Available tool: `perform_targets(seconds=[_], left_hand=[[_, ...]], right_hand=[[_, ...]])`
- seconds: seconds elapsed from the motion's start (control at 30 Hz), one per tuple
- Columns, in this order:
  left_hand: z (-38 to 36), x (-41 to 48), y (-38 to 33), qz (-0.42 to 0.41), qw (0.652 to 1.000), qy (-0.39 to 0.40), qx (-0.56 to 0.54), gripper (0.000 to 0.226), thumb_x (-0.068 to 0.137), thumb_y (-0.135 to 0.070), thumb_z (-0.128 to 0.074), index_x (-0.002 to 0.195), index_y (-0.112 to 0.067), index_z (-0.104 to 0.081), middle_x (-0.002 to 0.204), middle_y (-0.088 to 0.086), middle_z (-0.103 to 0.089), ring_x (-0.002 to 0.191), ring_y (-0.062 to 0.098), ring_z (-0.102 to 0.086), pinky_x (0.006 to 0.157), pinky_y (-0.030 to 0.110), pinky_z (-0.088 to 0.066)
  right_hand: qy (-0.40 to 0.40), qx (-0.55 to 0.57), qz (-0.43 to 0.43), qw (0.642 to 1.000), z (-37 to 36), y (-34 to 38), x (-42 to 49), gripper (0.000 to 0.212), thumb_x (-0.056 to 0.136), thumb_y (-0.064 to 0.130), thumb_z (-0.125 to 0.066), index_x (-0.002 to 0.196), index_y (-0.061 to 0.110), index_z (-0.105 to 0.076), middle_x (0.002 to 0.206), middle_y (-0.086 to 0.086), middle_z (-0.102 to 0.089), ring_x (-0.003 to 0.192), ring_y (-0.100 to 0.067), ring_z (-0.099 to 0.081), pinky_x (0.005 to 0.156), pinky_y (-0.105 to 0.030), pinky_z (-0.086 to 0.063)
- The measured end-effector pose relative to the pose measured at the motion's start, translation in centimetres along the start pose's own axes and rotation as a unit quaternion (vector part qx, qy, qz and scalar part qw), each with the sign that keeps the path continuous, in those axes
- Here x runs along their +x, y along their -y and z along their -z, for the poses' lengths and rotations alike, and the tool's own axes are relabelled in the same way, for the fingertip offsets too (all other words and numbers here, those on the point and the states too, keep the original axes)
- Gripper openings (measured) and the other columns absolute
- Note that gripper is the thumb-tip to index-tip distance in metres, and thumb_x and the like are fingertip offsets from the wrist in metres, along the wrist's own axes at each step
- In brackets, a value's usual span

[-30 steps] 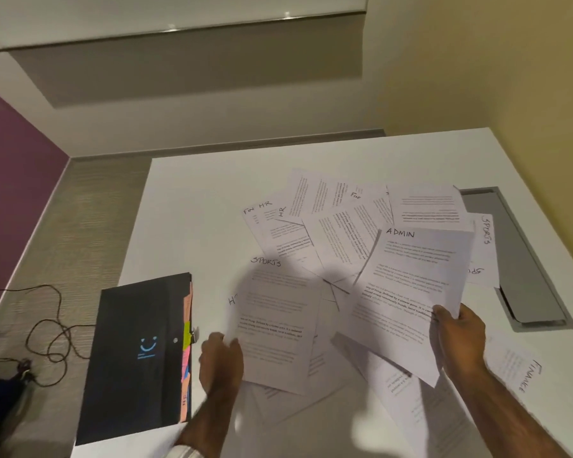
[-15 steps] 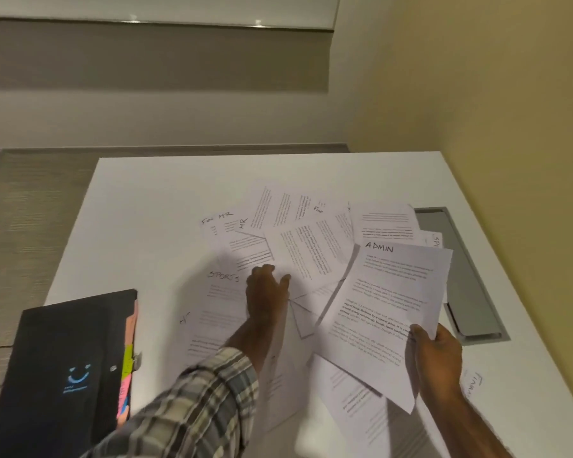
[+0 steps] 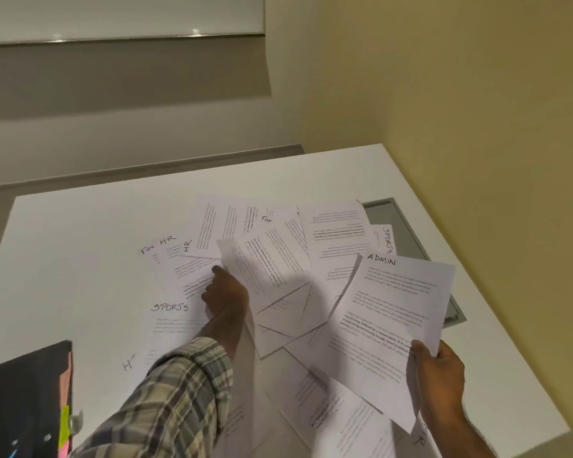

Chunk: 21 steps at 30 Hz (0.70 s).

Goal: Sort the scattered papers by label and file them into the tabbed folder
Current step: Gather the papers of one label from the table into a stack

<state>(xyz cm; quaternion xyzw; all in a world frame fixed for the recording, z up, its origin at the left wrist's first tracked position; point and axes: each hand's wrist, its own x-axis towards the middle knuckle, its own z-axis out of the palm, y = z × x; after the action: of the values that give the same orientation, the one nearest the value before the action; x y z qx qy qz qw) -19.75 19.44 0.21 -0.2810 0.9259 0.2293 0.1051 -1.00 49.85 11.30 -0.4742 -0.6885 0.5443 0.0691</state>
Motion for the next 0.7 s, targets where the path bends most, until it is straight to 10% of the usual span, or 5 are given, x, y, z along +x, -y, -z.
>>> perform_targets(seconds=[0.2,0.43,0.7], left_hand=[[2.7,-2.5,3.8,0.027,0.986,0.035,-0.164,0.026,0.086,-0.02,-0.067,0.105,-0.002,-0.071,0.104,0.016,-0.074,0.096,0.034,-0.069,0.075,0.035,-0.052],[4.2,-8.0,12.2,0.082,0.987,0.025,-0.139,0.042,0.095,-0.024,-0.065,0.06,-0.007,-0.05,0.061,0.005,-0.051,0.065,0.025,-0.049,0.061,0.034,-0.032],[5.2,-12.5,17.4,0.137,0.983,-0.067,-0.104,0.035,0.103,-0.023,-0.047,0.099,0.0,-0.073,0.103,0.023,-0.068,0.095,0.045,-0.064,0.085,0.05,-0.056]], right_hand=[[0.019,0.041,-0.013,0.999,-0.5,0.3,0.0,0.029,0.1,0.004,-0.057,0.128,-0.004,-0.061,0.115,-0.016,-0.066,0.096,-0.028,-0.059,0.089,-0.031,-0.043],[0.047,0.047,0.003,0.998,-2.5,0.8,-0.6,0.026,0.099,0.003,-0.058,0.124,0.008,-0.063,0.114,-0.009,-0.067,0.103,-0.029,-0.062,0.095,-0.033,-0.046],[0.077,0.047,0.01,0.996,-3.8,1.4,-1.9,0.028,0.1,0.003,-0.056,0.127,0.0,-0.062,0.111,-0.012,-0.065,0.094,-0.027,-0.06,0.077,-0.025,-0.045]])
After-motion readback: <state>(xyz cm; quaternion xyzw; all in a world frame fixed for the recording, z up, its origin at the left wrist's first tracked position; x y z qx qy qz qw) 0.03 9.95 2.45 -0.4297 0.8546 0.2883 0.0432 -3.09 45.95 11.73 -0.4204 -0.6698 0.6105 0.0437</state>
